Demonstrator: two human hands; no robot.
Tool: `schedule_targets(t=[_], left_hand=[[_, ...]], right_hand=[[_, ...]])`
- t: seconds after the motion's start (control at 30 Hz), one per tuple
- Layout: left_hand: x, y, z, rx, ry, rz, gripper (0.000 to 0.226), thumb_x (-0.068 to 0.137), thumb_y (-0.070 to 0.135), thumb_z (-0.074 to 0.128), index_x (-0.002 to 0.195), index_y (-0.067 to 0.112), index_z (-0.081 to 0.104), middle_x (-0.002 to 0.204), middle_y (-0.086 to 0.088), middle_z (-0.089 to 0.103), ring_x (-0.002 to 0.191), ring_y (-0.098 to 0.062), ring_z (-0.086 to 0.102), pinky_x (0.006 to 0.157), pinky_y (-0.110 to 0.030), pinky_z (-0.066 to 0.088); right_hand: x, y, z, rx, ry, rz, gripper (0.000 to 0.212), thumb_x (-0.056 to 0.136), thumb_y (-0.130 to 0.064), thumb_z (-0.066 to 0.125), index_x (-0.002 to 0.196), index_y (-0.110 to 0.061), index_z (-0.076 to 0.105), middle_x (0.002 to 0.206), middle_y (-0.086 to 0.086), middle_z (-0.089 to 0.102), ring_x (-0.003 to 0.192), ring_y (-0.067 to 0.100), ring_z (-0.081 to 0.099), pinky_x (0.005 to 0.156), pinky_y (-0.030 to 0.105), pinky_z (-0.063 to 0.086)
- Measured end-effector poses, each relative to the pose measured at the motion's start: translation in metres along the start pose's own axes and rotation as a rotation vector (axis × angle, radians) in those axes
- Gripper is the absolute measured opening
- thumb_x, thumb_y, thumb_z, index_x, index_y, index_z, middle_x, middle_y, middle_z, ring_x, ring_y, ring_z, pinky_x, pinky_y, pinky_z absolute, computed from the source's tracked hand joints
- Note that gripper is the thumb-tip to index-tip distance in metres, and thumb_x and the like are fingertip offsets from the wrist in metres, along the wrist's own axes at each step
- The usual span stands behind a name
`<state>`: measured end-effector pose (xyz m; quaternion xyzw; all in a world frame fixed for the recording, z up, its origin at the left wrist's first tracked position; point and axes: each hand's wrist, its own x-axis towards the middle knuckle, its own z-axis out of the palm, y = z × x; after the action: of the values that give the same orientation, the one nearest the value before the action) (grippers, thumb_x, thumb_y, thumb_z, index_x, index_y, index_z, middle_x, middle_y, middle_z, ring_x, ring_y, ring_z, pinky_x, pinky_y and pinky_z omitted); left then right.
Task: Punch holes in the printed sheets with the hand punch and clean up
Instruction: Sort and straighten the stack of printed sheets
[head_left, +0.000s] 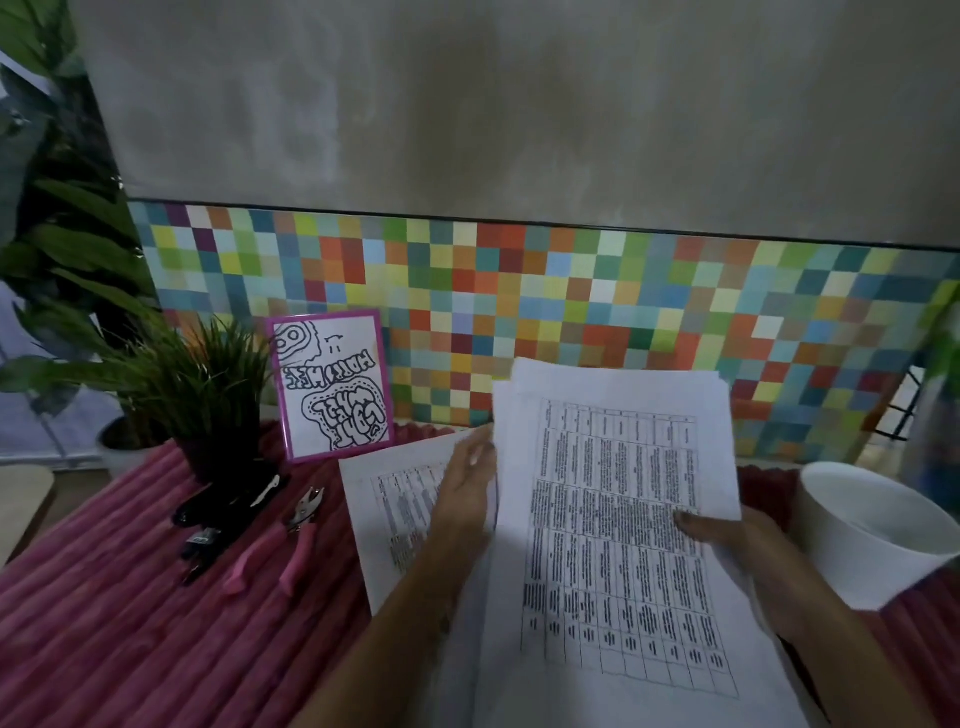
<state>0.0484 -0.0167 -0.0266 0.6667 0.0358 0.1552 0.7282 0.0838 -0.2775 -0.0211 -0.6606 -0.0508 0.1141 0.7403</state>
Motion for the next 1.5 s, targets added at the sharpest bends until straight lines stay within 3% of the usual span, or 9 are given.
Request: schedule_targets(t=[0.07, 0.17, 0.47, 0.7, 0.93, 1.07, 1.27, 1.4, 1.5], left_hand=[[-0.005, -0.003, 0.009, 0.014, -0.109, -0.074, 0.061, 0.087, 0.055, 0.051, 0.14, 0.025, 0.043, 0.144, 0.008, 0.042, 0.133, -0.013, 0.041, 0.112, -0.037, 0.035], [-0.009, -0.002, 0.012, 0.16, -0.134, 0.064, 0.052, 0.084, 0.028, 0.072, 0.129, 0.025, 0.046, 0.128, 0.002, 0.06, 0.121, -0.02, 0.057, 0.099, -0.032, 0.05], [-0.041, 0.083, 0.025, 0.002, 0.309, 0.744, 0.045, 0.084, -0.011, 0.063, 0.108, 0.023, 0.049, 0.1, 0.027, 0.065, 0.094, 0.002, 0.065, 0.076, -0.011, 0.052], [-0.054, 0.101, 0.035, 0.145, 0.433, 0.98, 0.05, 0.085, 0.004, 0.061, 0.119, 0.029, 0.035, 0.115, 0.04, 0.048, 0.102, 0.01, 0.058, 0.077, -0.012, 0.053], [-0.031, 0.076, 0.02, 0.06, 0.24, 0.696, 0.062, 0.087, 0.008, 0.068, 0.138, 0.014, 0.033, 0.127, 0.015, 0.057, 0.116, -0.01, 0.06, 0.094, -0.03, 0.053], [-0.033, 0.064, 0.02, 0.12, 0.186, 0.633, 0.046, 0.085, 0.008, 0.069, 0.121, 0.027, 0.047, 0.109, 0.026, 0.065, 0.103, 0.001, 0.064, 0.082, -0.009, 0.049], [-0.022, 0.053, 0.005, 0.024, 0.24, 0.566, 0.026, 0.089, 0.019, 0.066, 0.112, 0.02, 0.053, 0.1, 0.011, 0.069, 0.092, -0.008, 0.068, 0.073, -0.02, 0.055], [-0.022, 0.044, 0.01, 0.134, 0.138, 0.516, 0.053, 0.087, 0.035, 0.062, 0.133, 0.016, 0.046, 0.121, 0.012, 0.064, 0.114, -0.005, 0.06, 0.095, -0.026, 0.051], [-0.023, 0.045, 0.015, 0.099, 0.112, 0.548, 0.025, 0.092, 0.026, 0.054, 0.117, 0.02, 0.054, 0.095, 0.003, 0.068, 0.082, -0.009, 0.066, 0.068, -0.027, 0.057]], right_hand=[[0.001, 0.002, 0.003, -0.021, 0.025, -0.009, 0.055, 0.069, -0.008, 0.076, 0.123, -0.01, 0.062, 0.108, 0.0, 0.074, 0.096, 0.012, 0.071, 0.084, 0.031, 0.047], [-0.003, -0.006, 0.007, -0.017, 0.054, -0.075, 0.041, 0.081, 0.006, 0.062, 0.118, -0.01, 0.063, 0.102, 0.003, 0.075, 0.089, 0.015, 0.073, 0.074, 0.029, 0.055], [-0.03, -0.051, 0.038, 0.037, 0.126, -0.522, 0.031, 0.087, -0.001, 0.059, 0.112, -0.015, 0.069, 0.11, 0.005, 0.073, 0.102, 0.025, 0.07, 0.083, 0.035, 0.058], [-0.055, -0.065, 0.081, 0.051, 0.169, -0.842, 0.034, 0.091, -0.01, 0.058, 0.121, -0.027, 0.057, 0.115, -0.013, 0.07, 0.108, 0.007, 0.065, 0.087, 0.019, 0.052], [-0.04, -0.054, 0.067, 0.006, 0.2, -0.783, 0.034, 0.087, -0.001, 0.056, 0.111, -0.025, 0.063, 0.101, -0.012, 0.074, 0.095, 0.007, 0.068, 0.077, 0.018, 0.053], [-0.035, -0.041, 0.06, 0.001, 0.199, -0.594, 0.035, 0.087, 0.007, 0.054, 0.092, -0.022, 0.073, 0.084, -0.015, 0.075, 0.081, -0.001, 0.069, 0.067, 0.011, 0.051], [-0.027, -0.03, 0.052, -0.073, 0.263, -0.622, 0.04, 0.086, 0.015, 0.048, 0.103, -0.017, 0.065, 0.095, -0.008, 0.074, 0.091, 0.01, 0.068, 0.072, 0.015, 0.052], [-0.027, -0.028, 0.058, -0.062, 0.242, -0.574, 0.037, 0.086, 0.017, 0.047, 0.103, -0.01, 0.065, 0.09, -0.008, 0.075, 0.085, 0.007, 0.068, 0.071, 0.019, 0.052], [-0.024, -0.026, 0.061, -0.108, 0.286, -0.555, 0.026, 0.092, 0.007, 0.053, 0.105, -0.012, 0.065, 0.092, -0.011, 0.075, 0.087, 0.002, 0.069, 0.078, 0.022, 0.056]])
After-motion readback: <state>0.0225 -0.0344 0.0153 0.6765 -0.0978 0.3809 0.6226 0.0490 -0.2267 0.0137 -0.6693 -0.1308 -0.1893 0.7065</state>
